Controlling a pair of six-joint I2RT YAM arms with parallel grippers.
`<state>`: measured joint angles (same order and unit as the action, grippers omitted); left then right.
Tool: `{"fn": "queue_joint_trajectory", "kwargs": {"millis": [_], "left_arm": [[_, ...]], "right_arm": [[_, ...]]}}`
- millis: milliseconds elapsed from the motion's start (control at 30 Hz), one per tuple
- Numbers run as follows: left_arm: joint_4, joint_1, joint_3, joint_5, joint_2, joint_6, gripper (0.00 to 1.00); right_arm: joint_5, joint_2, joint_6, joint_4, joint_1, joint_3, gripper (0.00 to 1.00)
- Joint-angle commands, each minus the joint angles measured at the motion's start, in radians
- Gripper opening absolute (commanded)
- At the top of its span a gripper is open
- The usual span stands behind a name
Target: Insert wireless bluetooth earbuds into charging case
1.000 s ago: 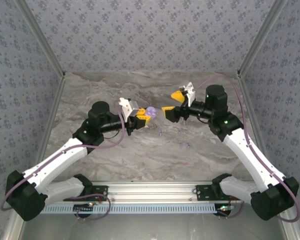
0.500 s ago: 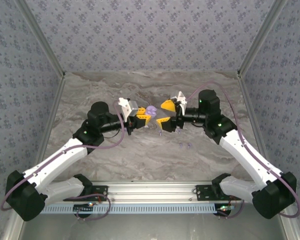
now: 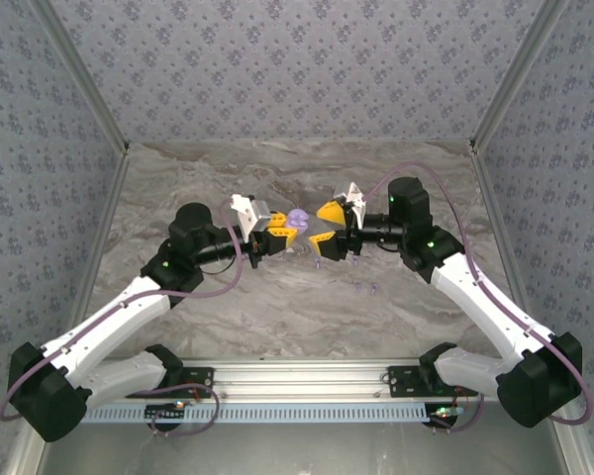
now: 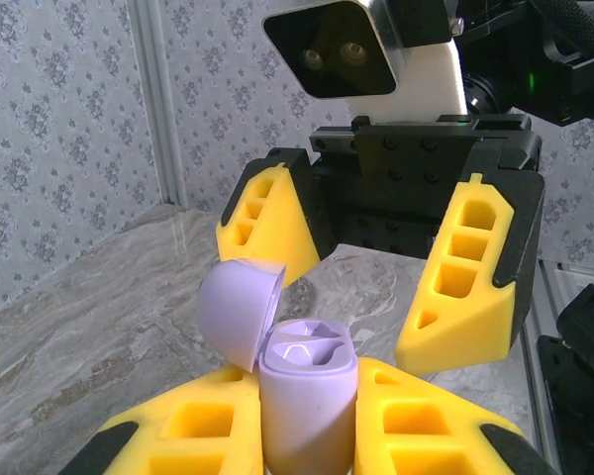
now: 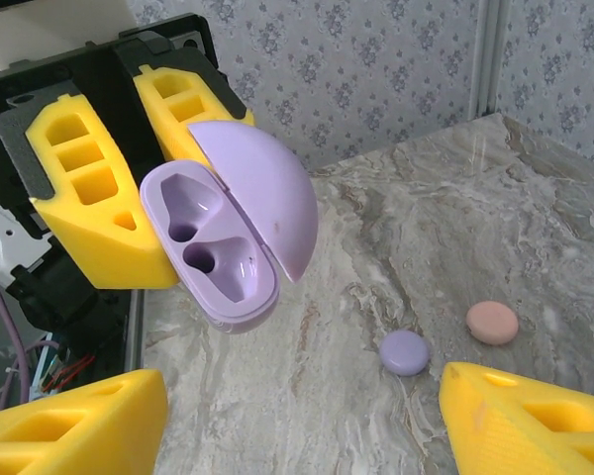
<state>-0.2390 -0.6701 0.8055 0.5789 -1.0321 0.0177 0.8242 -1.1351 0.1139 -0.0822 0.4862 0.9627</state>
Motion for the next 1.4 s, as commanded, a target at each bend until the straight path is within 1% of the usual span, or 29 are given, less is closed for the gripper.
{"fn": "queue_joint_trajectory", "kwargs": {"millis": [0, 167, 300, 567, 867, 1133, 1200, 1367], "left_arm": [[-0.051, -0.009, 0.003, 0.018, 0.014, 0.001, 0.03], [-0.058, -0.011, 0.009, 0.031, 0.004, -0.01, 0.03], [-0.062, -0.014, 0.009, 0.036, 0.003, -0.016, 0.03], [-0.062, -0.016, 0.01, 0.035, 0.0, -0.017, 0.03], [-0.06, -0.017, 0.013, 0.039, -0.01, -0.018, 0.03], [-0.062, -0.018, 0.013, 0.039, -0.014, -0.02, 0.03], [-0.06, -0.019, 0.014, 0.038, -0.013, -0.021, 0.03], [-0.057, -0.019, 0.012, 0.039, -0.011, -0.019, 0.04]], "right_arm": [[0.015, 0.012, 0.0, 0.012, 0.007, -0.001, 0.74], [0.049, -0.013, -0.01, 0.073, 0.028, 0.005, 0.69], [0.071, -0.038, -0.007, 0.084, 0.035, 0.023, 0.64], [0.105, -0.072, 0.001, 0.085, 0.055, 0.059, 0.52], [0.139, -0.071, -0.005, 0.098, 0.059, 0.066, 0.47], [0.149, -0.072, -0.001, 0.083, 0.061, 0.074, 0.32], [0.148, -0.072, 0.001, 0.08, 0.06, 0.075, 0.31], [0.144, -0.071, 0.006, 0.066, 0.059, 0.08, 0.3]]}}
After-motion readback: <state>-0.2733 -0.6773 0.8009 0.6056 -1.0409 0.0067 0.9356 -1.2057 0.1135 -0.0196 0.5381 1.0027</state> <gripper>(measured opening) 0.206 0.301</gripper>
